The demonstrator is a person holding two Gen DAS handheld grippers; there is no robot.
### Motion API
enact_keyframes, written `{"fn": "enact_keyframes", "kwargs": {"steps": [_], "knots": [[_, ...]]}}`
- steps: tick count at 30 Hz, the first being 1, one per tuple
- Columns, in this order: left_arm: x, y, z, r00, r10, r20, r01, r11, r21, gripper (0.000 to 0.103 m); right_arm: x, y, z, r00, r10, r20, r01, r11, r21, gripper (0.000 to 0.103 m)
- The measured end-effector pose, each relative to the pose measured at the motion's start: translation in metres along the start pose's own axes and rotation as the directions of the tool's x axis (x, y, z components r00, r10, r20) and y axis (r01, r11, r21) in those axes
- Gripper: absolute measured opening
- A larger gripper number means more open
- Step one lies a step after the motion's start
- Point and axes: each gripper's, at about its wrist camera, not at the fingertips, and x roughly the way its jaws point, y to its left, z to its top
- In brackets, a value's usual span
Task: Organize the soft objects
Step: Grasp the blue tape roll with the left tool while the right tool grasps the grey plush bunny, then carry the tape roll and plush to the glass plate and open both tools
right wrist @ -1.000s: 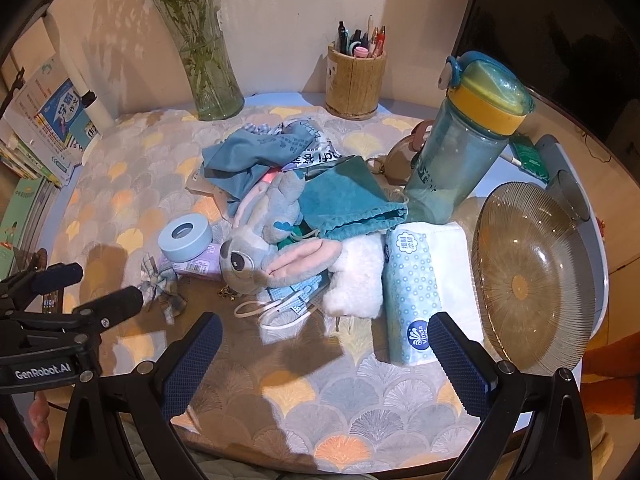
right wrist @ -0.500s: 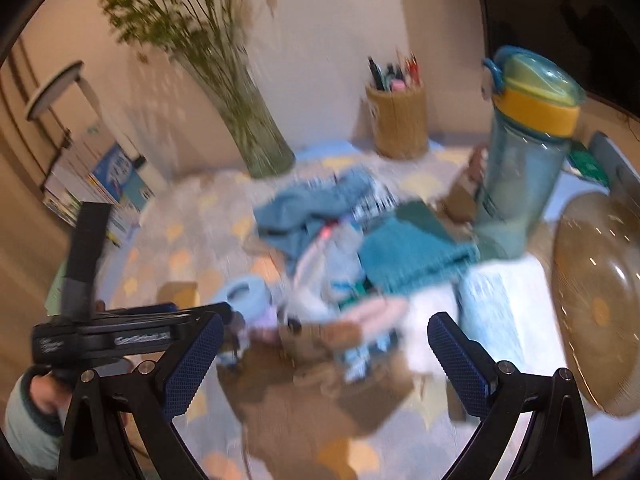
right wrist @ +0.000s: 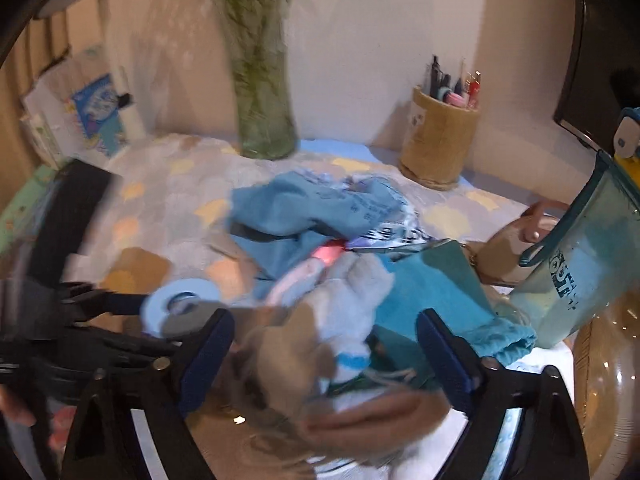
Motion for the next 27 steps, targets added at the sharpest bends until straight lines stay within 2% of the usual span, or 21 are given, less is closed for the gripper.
{"fn": "enact_keyframes", "kwargs": {"steps": [1, 3, 4, 5, 6, 7, 9, 13, 17, 20, 23, 27], "knots": [[-0.001, -0.002, 0.0, 1.0, -0.002, 0.01, 0.002, 1.0, 0.011, 0.064, 0.006, -0.002, 0.0, 1.0, 0.001, -0.014, -0.001, 1.0, 0.0, 0.083], [-0.002, -0.007, -0.002, 0.999, 0.021, 0.031, -0.022, 0.999, 0.04, 0.063, 0.012, -0.004, 0.001, 1.0, 0.018, -0.025, -0.018, 1.0, 0.012, 0.077], [-0.003, -0.009, -0.003, 0.999, 0.026, 0.038, -0.028, 0.998, 0.052, 0.062, 0.012, -0.004, 0.002, 0.999, 0.037, -0.025, -0.037, 0.999, 0.016, 0.068], [-0.005, -0.009, -0.004, 0.998, 0.026, 0.049, -0.029, 0.998, 0.058, 0.059, 0.012, -0.002, 0.002, 0.998, 0.056, -0.027, -0.056, 0.998, 0.01, 0.049], [-0.007, -0.009, -0.005, 0.998, 0.017, 0.054, -0.02, 0.998, 0.052, 0.057, 0.011, 0.0, 0.003, 0.998, 0.066, -0.024, -0.066, 0.998, -0.001, 0.047], [-0.011, -0.008, -0.006, 0.998, 0.001, 0.065, -0.003, 0.999, 0.035, 0.053, 0.009, 0.002, 0.003, 0.998, 0.063, -0.013, -0.063, 0.998, -0.01, 0.046], [-0.024, -0.004, -0.007, 0.995, -0.024, 0.101, 0.023, 1.0, 0.008, 0.052, 0.003, 0.001, 0.003, 0.995, 0.102, 0.0, -0.102, 0.995, -0.004, 0.044], [-0.051, 0.0, -0.007, 0.985, -0.031, 0.169, 0.032, 0.999, -0.006, 0.052, -0.017, -0.006, 0.004, 0.979, 0.197, 0.052, -0.198, 0.98, 0.029, 0.043], [-0.074, 0.002, -0.007, 0.973, -0.03, 0.227, 0.038, 0.999, -0.031, 0.052, -0.044, -0.007, 0.017, 0.966, 0.223, 0.13, -0.228, 0.973, 0.029, 0.043], [-0.105, 0.004, -0.006, 0.946, -0.055, 0.321, 0.08, 0.995, -0.066, 0.052, -0.066, -0.01, 0.028, 0.961, 0.205, 0.185, -0.214, 0.976, 0.028, 0.043], [-0.142, -0.005, 0.001, 0.908, -0.045, 0.416, 0.068, 0.997, -0.041, 0.052, -0.091, -0.024, 0.038, 0.945, 0.215, 0.246, -0.238, 0.969, 0.065, 0.043], [-0.169, -0.019, 0.011, 0.88, -0.06, 0.472, 0.077, 0.997, -0.016, 0.052, -0.121, -0.046, 0.048, 0.921, 0.214, 0.326, -0.259, 0.961, 0.101, 0.043]]}}
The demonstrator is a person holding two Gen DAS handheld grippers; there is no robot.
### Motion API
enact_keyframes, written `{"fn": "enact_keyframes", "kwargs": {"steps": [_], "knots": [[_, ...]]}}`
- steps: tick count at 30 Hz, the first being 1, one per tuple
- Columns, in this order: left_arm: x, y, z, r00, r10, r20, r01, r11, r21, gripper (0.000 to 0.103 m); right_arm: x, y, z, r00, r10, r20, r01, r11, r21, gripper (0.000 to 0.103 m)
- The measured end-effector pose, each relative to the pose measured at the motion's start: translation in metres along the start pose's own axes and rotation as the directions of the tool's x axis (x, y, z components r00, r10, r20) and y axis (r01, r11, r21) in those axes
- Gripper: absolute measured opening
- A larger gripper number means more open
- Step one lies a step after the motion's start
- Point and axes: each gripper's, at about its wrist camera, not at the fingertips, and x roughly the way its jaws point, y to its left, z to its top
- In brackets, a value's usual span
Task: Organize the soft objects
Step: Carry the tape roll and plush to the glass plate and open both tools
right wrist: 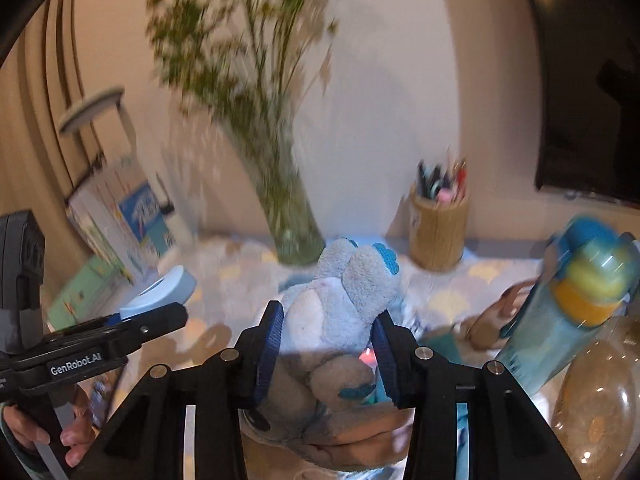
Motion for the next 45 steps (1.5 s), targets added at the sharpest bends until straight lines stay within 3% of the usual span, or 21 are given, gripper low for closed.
{"fn": "enact_keyframes", "kwargs": {"steps": [7, 11, 13, 20, 26, 31, 34, 35, 37, 40, 45], "knots": [[-0.022, -0.05, 0.022, 0.995, 0.003, 0.099, -0.01, 0.997, 0.076, 0.052, -0.056, -0.028, 0.031, 0.99, -0.058, 0.127, 0.055, 0.998, 0.024, 0.043], [-0.02, -0.098, 0.032, 0.995, -0.017, 0.099, 0.002, 0.988, 0.155, 0.052, -0.09, -0.052, 0.039, 0.974, -0.125, 0.187, 0.117, 0.992, 0.053, 0.043], [-0.017, -0.122, 0.033, 0.995, -0.063, 0.077, 0.047, 0.981, 0.188, 0.052, -0.108, -0.07, 0.042, 0.961, -0.178, 0.211, 0.165, 0.983, 0.074, 0.043], [0.01, -0.222, 0.016, 0.978, -0.207, -0.022, 0.203, 0.928, 0.313, 0.052, -0.155, -0.152, 0.031, 0.914, -0.364, 0.181, 0.33, 0.924, 0.193, 0.043], [0.03, -0.297, -0.013, 0.956, -0.264, -0.125, 0.292, 0.864, 0.41, 0.053, -0.177, -0.219, 0.004, 0.882, -0.464, 0.087, 0.425, 0.861, 0.28, 0.043], [0.055, -0.34, -0.045, 0.937, -0.242, -0.25, 0.337, 0.813, 0.475, 0.053, -0.188, -0.256, -0.023, 0.863, -0.505, 0.007, 0.472, 0.812, 0.343, 0.043], [0.073, -0.353, -0.066, 0.928, -0.169, -0.333, 0.332, 0.782, 0.527, 0.054, -0.176, -0.265, -0.033, 0.87, -0.484, -0.09, 0.486, 0.813, 0.322, 0.043], [0.081, -0.356, -0.075, 0.924, -0.135, -0.357, 0.323, 0.774, 0.544, 0.054, -0.17, -0.266, -0.038, 0.863, -0.489, -0.126, 0.503, 0.809, 0.304, 0.043], [0.096, -0.356, -0.09, 0.908, -0.086, -0.411, 0.322, 0.771, 0.55, 0.054, -0.162, -0.267, -0.049, 0.844, -0.505, -0.18, 0.536, 0.799, 0.272, 0.042], [0.11, -0.349, -0.103, 0.885, -0.053, -0.462, 0.324, 0.783, 0.531, 0.054, -0.161, -0.273, -0.063, 0.847, -0.491, -0.205, 0.532, 0.79, 0.305, 0.041], [0.116, -0.351, -0.112, 0.874, -0.039, -0.485, 0.326, 0.788, 0.523, 0.054, -0.163, -0.279, -0.06, 0.84, -0.505, -0.198, 0.542, 0.775, 0.324, 0.041]]}}
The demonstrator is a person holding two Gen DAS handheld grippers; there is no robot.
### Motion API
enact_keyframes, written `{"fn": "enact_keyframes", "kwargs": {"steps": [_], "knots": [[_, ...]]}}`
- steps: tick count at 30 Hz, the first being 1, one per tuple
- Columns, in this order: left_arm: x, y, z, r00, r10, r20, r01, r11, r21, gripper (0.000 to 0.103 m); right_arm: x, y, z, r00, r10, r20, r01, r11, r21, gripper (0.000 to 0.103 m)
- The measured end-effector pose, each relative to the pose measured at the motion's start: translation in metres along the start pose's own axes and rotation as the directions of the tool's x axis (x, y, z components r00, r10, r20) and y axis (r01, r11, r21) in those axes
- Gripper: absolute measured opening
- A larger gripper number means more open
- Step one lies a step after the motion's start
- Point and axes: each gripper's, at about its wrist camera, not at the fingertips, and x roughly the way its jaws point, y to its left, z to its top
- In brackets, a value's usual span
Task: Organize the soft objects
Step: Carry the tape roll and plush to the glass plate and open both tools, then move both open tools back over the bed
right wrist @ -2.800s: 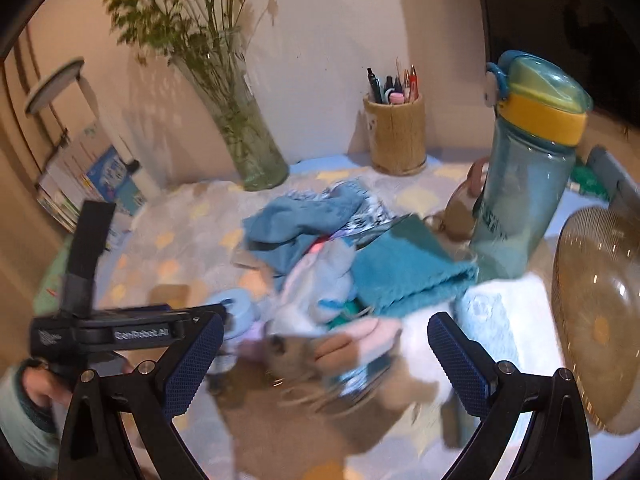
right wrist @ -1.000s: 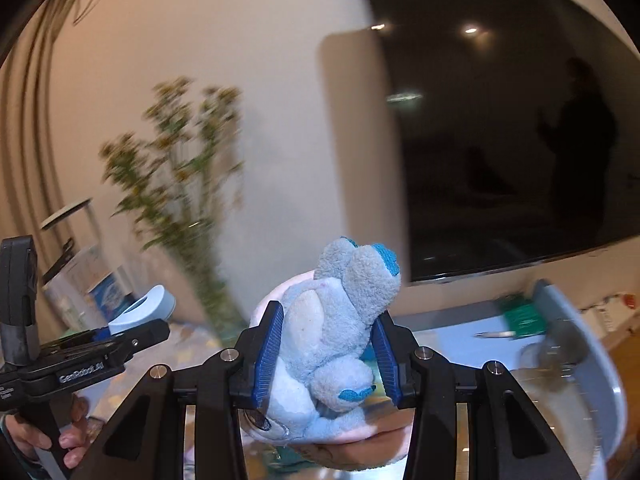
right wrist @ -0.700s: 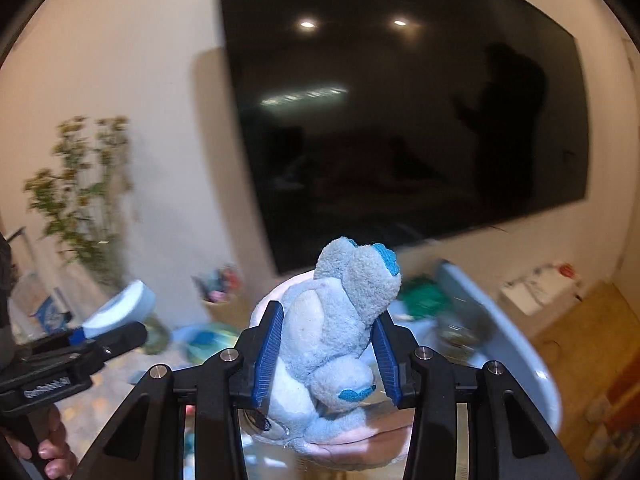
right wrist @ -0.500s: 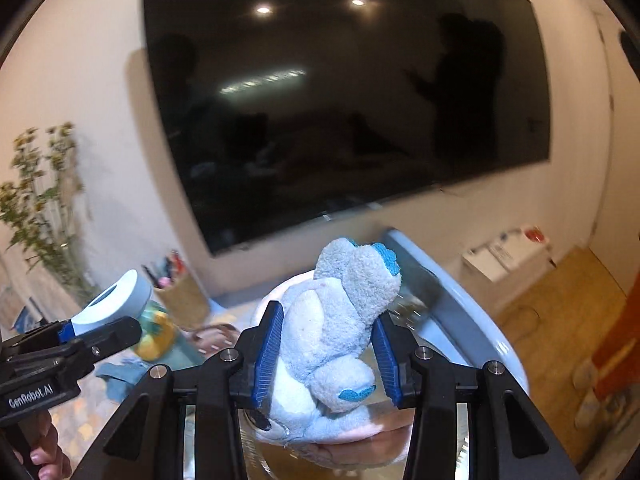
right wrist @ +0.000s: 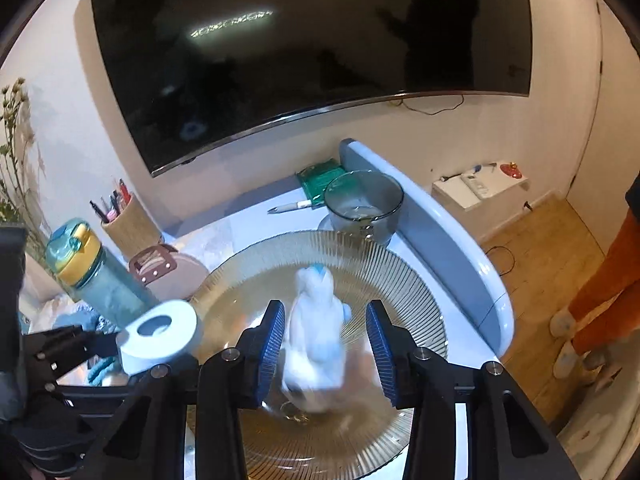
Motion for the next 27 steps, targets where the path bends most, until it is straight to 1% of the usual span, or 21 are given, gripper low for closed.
{"fn": "enact_keyframes", "kwargs": {"steps": [7, 9, 11, 14, 15, 17, 18, 21, 26, 27], "knots": [[0.005, -0.001, 0.003, 1.0, 0.001, -0.009, -0.001, 1.0, -0.003, 0.054, 0.003, -0.002, -0.001, 1.0, 0.002, -0.006, -0.002, 1.0, 0.005, 0.041], [0.005, -0.004, 0.003, 1.0, 0.018, 0.0, -0.018, 1.0, 0.002, 0.057, 0.004, -0.002, -0.002, 1.0, 0.004, -0.011, -0.004, 1.0, 0.003, 0.041], [0.007, -0.008, 0.005, 0.999, 0.044, 0.011, -0.044, 0.999, 0.027, 0.063, 0.004, -0.002, -0.003, 1.0, 0.009, -0.019, -0.009, 1.0, 0.003, 0.041], [0.011, -0.011, 0.007, 0.999, 0.035, 0.005, -0.035, 0.999, 0.032, 0.066, 0.005, -0.002, -0.004, 0.999, 0.024, -0.037, -0.024, 1.0, 0.005, 0.042], [0.012, -0.012, 0.007, 1.0, 0.03, -0.003, -0.03, 0.999, 0.029, 0.066, 0.005, -0.003, -0.005, 0.999, 0.022, -0.04, -0.022, 1.0, 0.008, 0.042], [0.013, -0.013, 0.007, 1.0, 0.029, -0.011, -0.029, 0.999, 0.027, 0.066, 0.005, -0.002, -0.006, 0.999, 0.02, -0.04, -0.019, 1.0, 0.01, 0.052], [0.014, -0.014, 0.006, 0.999, 0.034, -0.01, -0.033, 0.999, 0.029, 0.066, 0.005, -0.003, -0.006, 0.999, 0.02, -0.038, -0.02, 1.0, 0.013, 0.053], [0.013, -0.014, 0.006, 0.999, 0.043, -0.003, -0.042, 0.999, 0.031, 0.067, 0.004, -0.003, -0.006, 0.999, 0.02, -0.039, -0.019, 1.0, 0.016, 0.054], [0.013, -0.013, 0.006, 0.999, 0.041, -0.001, -0.041, 0.999, 0.018, 0.075, 0.003, -0.006, -0.009, 0.999, 0.018, -0.045, -0.016, 0.999, 0.029, 0.054], [0.012, -0.013, 0.005, 0.999, 0.04, 0.0, -0.04, 0.999, 0.018, 0.076, 0.002, -0.006, -0.01, 0.999, 0.018, -0.045, -0.016, 0.999, 0.031, 0.054]]}}
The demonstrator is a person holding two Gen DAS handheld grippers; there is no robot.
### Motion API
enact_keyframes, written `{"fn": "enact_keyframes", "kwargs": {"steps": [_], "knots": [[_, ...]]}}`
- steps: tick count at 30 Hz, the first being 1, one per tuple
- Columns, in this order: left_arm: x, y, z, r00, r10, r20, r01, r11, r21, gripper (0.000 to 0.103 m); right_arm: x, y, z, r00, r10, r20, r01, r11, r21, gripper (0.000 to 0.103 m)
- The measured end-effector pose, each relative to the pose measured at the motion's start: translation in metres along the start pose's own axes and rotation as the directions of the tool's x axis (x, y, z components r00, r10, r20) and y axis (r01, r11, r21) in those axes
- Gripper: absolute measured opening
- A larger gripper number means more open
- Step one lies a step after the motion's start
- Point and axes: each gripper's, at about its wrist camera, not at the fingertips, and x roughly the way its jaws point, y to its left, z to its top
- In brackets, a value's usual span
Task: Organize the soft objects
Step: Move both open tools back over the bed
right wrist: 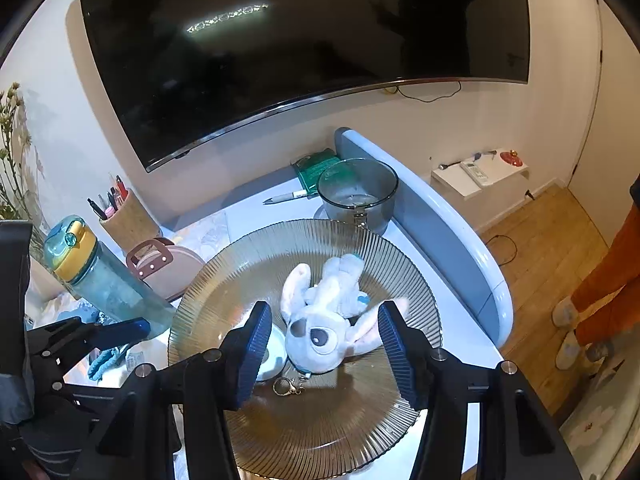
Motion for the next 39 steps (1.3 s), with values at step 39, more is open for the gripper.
{"fn": "enact_keyframes", "kwargs": {"steps": [39], "knots": [[-0.063, 0.305, -0.231, 0.982, 0.187, -0.018, -0.172, 0.858, -0.484, 0.081, 0.01, 0.331, -0.149, 0.842, 0.443, -0.309, -0.51, 0.465, -0.724, 0.093]]}}
